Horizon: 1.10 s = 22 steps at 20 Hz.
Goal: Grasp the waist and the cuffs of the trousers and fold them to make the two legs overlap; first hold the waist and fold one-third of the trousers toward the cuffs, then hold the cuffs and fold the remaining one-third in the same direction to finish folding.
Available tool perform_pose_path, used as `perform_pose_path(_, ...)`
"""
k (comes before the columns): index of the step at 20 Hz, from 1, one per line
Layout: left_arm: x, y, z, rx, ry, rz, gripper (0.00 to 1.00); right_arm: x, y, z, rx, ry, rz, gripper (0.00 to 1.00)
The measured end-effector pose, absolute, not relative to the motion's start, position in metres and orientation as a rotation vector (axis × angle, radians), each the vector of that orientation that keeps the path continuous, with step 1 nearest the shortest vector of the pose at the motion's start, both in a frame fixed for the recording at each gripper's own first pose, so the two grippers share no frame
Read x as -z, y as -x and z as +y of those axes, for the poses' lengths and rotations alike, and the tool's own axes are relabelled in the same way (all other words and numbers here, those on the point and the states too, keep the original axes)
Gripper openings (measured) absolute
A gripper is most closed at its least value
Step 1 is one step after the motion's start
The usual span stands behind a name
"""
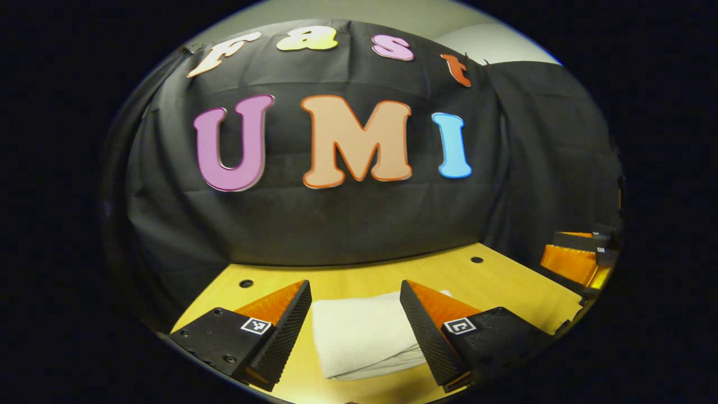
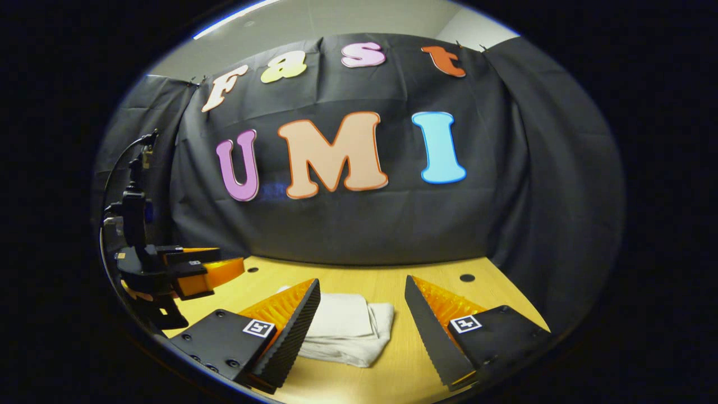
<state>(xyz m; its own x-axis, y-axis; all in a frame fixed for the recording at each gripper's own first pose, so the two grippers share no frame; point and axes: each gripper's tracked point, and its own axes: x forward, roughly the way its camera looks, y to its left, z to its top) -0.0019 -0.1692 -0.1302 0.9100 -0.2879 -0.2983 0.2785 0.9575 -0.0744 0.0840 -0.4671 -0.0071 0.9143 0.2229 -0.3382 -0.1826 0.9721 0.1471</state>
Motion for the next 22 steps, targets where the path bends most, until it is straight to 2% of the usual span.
perform_pose_path(3, 0.111, 0.003, -0.120, 0.217, -0.001, 0.263, 0.95, -0.020, -0.092, -0.442, -0.197, -0.127, 0.288, 0.97)
perform_pose_path(4, 0.105, 0.003, -0.108, 0.196, -0.007, 0.247, 0.95, -0.027, -0.092, -0.438, -0.188, -0.116, 0.264, 0.94)
perform_pose_path(5, 0.102, 0.003, -0.097, 0.180, -0.009, 0.239, 0.95, -0.034, -0.092, -0.433, -0.186, -0.113, 0.245, 0.97)
perform_pose_path(9, 0.083, -0.001, -0.065, 0.136, -0.002, 0.205, 0.95, -0.050, -0.089, -0.410, -0.195, -0.106, 0.199, 0.97)
perform_pose_path(10, 0.080, -0.002, -0.062, 0.130, 0.003, 0.196, 0.95, -0.053, -0.089, -0.403, -0.199, -0.110, 0.194, 0.94)
perform_pose_path(11, 0.076, -0.003, -0.057, 0.125, 0.005, 0.188, 0.95, -0.055, -0.089, -0.398, -0.198, -0.111, 0.191, 0.97)
perform_pose_path(17, 0.061, -0.006, -0.043, 0.102, 0.032, 0.162, 0.95, -0.063, -0.088, -0.393, -0.187, -0.090, 0.169, 0.97)
perform_pose_path(18, 0.060, -0.007, -0.042, 0.099, 0.037, 0.157, 0.95, -0.064, -0.088, -0.392, -0.185, -0.088, 0.167, 1.00)
perform_pose_path(19, 0.058, -0.008, -0.040, 0.095, 0.038, 0.150, 0.95, -0.065, -0.086, -0.391, -0.183, -0.088, 0.165, 0.97)
perform_pose_path(22, 0.056, -0.009, -0.041, 0.096, 0.027, 0.138, 0.94, -0.066, -0.088, -0.393, -0.175, -0.083, 0.162, 0.97)
